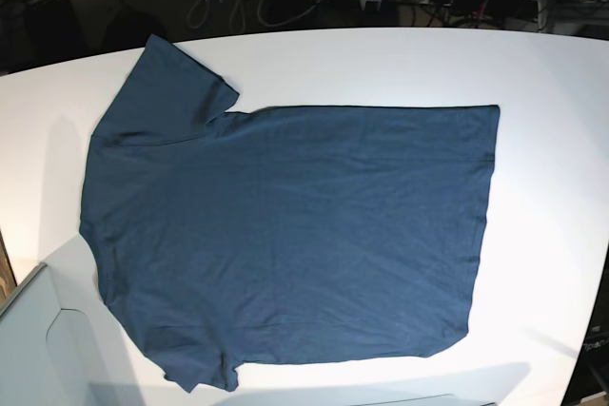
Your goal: Fold the T-shirt properly
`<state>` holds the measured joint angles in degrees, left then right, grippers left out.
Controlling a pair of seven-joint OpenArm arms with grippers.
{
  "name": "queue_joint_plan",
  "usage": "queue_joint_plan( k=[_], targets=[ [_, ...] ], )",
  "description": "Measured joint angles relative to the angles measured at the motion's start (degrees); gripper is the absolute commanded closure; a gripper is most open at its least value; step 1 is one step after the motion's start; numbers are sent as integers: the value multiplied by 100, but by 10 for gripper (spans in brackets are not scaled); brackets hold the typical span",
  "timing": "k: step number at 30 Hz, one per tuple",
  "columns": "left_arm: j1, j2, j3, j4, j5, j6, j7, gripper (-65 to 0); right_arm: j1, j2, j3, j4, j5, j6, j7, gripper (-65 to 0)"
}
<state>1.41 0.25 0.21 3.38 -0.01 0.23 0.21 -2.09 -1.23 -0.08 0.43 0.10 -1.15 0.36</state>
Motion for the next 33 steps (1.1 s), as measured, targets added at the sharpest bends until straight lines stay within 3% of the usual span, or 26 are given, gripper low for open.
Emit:
queue_joint_plan(
  k=[9, 33],
  targets=[
    [70, -212, -63, 2, -22, 2, -37, 0, -433, 4, 0, 957, -2, 2, -46, -4],
    [415, -214, -39, 713, -22, 37, 2, 0, -448, -7, 4, 984, 0, 2, -79, -5]
  ],
)
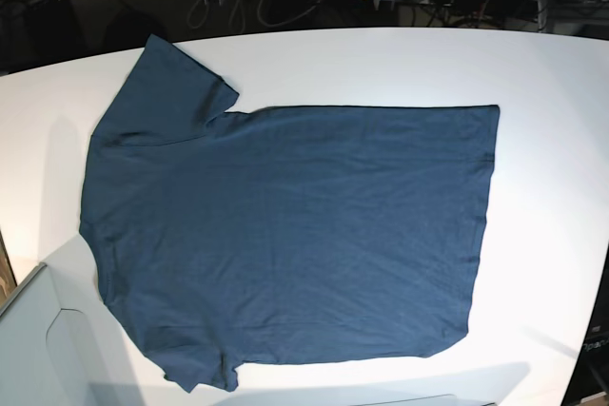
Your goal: Fold the T-shirt properly
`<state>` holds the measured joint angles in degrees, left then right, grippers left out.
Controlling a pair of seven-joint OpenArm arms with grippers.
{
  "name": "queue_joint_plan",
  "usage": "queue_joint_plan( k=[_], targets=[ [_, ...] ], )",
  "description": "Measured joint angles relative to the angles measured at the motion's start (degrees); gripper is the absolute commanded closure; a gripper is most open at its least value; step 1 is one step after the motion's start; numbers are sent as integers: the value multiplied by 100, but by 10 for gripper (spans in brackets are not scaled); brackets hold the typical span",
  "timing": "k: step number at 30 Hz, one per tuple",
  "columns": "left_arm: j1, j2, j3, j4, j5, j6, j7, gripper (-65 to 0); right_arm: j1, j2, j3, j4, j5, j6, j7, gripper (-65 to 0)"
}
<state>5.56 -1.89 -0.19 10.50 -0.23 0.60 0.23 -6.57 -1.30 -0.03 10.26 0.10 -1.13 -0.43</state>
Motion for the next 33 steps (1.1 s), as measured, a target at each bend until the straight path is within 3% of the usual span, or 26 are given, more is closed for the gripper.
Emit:
queue_joint_plan(
  k=[33],
  targets=[
    [63, 0, 7, 42, 0, 0, -2, 0, -2, 2, -4, 0, -2, 0, -4, -1]
  ],
)
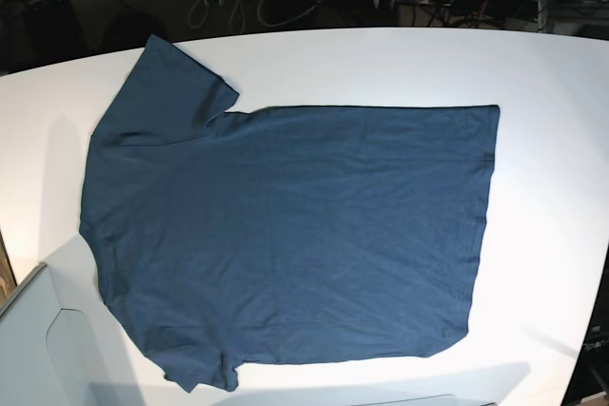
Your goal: Fold the T-shirt properly
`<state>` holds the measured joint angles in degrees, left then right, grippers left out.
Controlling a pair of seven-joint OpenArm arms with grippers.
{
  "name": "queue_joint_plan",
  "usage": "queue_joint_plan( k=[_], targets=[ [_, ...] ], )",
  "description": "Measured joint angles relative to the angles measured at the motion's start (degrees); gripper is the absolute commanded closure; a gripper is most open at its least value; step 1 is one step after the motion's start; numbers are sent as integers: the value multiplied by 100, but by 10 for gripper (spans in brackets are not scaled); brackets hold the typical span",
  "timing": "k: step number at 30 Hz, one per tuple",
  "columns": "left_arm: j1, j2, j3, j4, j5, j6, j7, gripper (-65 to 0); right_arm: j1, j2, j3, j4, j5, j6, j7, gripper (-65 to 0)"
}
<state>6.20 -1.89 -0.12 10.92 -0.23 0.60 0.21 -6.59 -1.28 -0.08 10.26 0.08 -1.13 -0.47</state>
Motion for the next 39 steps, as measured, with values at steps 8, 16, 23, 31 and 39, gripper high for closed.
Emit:
queue_joint_plan(
  k=[8, 16, 23, 31, 39],
  targets=[
    [61, 2, -4, 7, 0, -2, 2, 0, 0, 0, 0, 0, 0, 0, 0, -1],
    [52, 0, -4, 7, 0, -2, 2, 0, 0, 0, 0, 0, 0, 0, 0, -1],
    [50, 2, -4, 7, 0, -2, 2, 0, 0, 0, 0, 0, 0, 0, 0, -1],
    [50, -20, -7, 7, 0, -31, 0, 0, 0, 0, 0, 4, 0, 0, 0, -1],
    [389, -94, -11, 588, 0, -42, -2, 0, -708, 0, -17, 1211, -4, 0, -9, -1]
  ],
)
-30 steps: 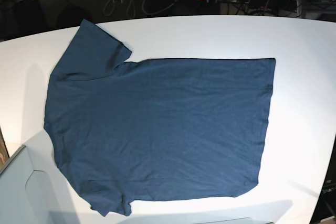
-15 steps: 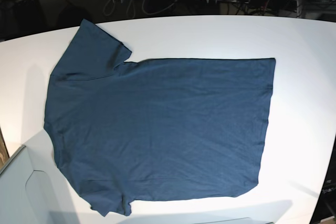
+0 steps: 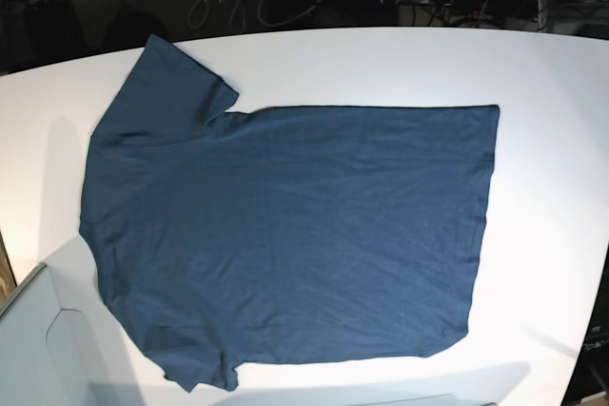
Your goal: Fold the T-shirt properly
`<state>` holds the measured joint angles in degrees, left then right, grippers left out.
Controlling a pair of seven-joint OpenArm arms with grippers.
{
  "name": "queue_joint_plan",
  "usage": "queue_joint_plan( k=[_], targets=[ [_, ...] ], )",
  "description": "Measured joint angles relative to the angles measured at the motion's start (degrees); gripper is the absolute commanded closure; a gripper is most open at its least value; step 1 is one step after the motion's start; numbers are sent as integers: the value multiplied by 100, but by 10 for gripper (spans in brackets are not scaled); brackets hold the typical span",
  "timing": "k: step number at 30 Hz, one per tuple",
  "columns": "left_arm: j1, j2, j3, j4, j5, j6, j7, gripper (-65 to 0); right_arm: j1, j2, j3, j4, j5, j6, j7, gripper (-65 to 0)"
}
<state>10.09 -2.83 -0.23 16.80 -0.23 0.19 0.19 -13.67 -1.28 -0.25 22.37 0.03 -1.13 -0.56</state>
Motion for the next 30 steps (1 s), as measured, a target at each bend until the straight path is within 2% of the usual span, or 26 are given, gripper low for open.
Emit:
queue_joint_plan(
  k=[7, 15, 21, 27, 30],
  targets=[
    [804, 15, 0, 1410, 4, -2, 46, 0, -699, 15, 0, 1449, -13, 2, -391, -1],
    [1340, -101, -4, 2269, 4, -13, 68, 0, -1241, 66, 0, 2726, -31, 4, -817, -1],
    [1827, -190, 9, 3088, 0, -46, 48, 0, -1639, 63, 0, 3504, -48, 2, -835, -1],
    [2306, -256, -20, 3851, 2, -7, 92, 0, -2083, 81, 0, 4223, -846, 2, -780, -1],
    [2483, -234, -15, 4214, 2, -22, 83, 0, -2308, 79, 0, 4625, -953, 2, -778, -1]
  ],
)
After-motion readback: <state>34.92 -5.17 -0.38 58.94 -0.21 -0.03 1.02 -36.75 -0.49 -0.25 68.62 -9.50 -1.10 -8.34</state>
